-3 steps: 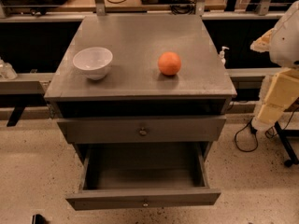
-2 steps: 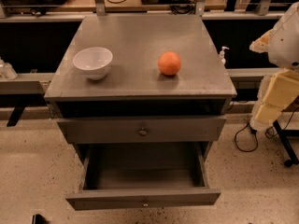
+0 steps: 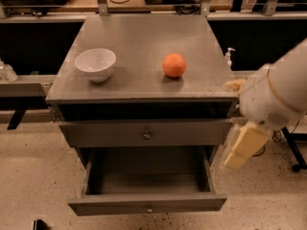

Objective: Close middle drawer

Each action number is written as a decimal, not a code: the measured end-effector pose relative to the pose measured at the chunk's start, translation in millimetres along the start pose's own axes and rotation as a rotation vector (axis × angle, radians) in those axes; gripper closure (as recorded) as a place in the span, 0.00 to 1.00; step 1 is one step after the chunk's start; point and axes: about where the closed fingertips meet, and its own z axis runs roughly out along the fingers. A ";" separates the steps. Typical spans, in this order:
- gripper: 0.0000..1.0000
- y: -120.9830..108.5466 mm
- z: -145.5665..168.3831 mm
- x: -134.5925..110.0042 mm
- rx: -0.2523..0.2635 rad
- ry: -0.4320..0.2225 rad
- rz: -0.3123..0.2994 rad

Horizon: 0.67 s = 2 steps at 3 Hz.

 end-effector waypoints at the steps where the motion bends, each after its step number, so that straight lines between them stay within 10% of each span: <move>1: 0.00 47.9 83.7 -10.7 -0.106 -0.192 0.001; 2: 0.00 72.7 120.9 -29.2 -0.155 -0.284 0.016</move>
Offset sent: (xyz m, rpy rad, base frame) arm -0.0181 0.0409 -0.0696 0.1653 0.0455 0.0718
